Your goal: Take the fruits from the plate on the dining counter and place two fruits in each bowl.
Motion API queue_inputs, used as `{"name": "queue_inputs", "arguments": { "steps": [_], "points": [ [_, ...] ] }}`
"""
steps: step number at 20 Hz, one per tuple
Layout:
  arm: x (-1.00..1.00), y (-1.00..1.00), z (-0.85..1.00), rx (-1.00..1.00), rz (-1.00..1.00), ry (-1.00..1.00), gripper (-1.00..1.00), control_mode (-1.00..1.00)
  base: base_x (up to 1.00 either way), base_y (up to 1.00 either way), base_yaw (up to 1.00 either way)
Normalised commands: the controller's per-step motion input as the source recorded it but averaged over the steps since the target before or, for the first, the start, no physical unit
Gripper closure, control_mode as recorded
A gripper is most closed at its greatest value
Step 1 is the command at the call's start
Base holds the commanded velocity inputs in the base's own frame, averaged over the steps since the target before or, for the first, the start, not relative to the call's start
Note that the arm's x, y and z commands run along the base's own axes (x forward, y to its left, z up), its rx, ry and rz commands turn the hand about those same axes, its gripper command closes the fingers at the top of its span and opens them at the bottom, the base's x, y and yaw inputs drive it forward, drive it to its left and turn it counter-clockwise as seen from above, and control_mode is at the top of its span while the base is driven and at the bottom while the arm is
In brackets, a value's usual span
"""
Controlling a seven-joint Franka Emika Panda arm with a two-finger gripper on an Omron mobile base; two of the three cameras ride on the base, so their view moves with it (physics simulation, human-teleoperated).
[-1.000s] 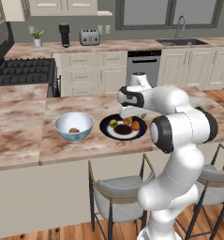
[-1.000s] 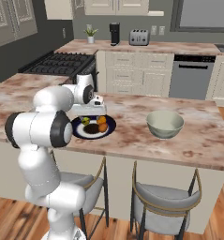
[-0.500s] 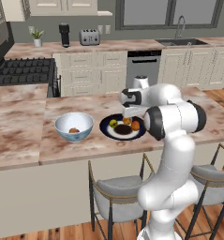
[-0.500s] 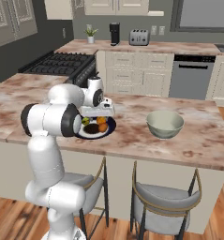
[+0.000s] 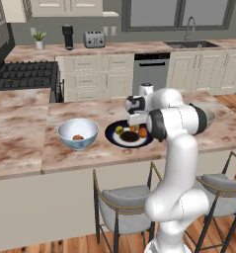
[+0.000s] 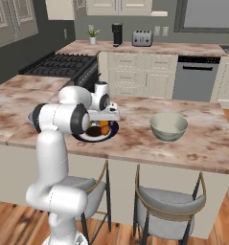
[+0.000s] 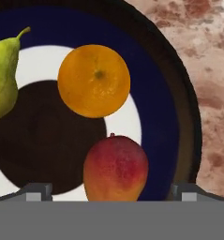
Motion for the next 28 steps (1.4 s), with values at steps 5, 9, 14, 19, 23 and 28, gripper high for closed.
{"name": "queue_inputs", "arguments": {
  "steps": [5,9,14,19,23,28],
  "points": [
    [0.0,0.0,-0.35,0.0,0.0,0.0,-1.0,-1.0,0.0,0.0,0.0],
    [0.0,0.0,-0.26,0.0,0.0,0.0,-1.0,-1.0,0.0,0.0,0.0],
    [0.0,0.0,-0.23,0.0,0.0,0.0,-1.0,-1.0,0.0,0.0,0.0],
    [-0.01,0.0,-0.12,0.0,0.0,0.0,1.0,-1.0,0.0,0.0,0.0],
    [0.0,-0.01,0.21,0.0,-0.02,0.0,1.0,-1.0,0.0,0.0,0.0],
    [-0.01,0.0,0.65,0.0,-0.07,0.0,1.0,-1.0,0.0,0.0,0.0]
  ]
}}
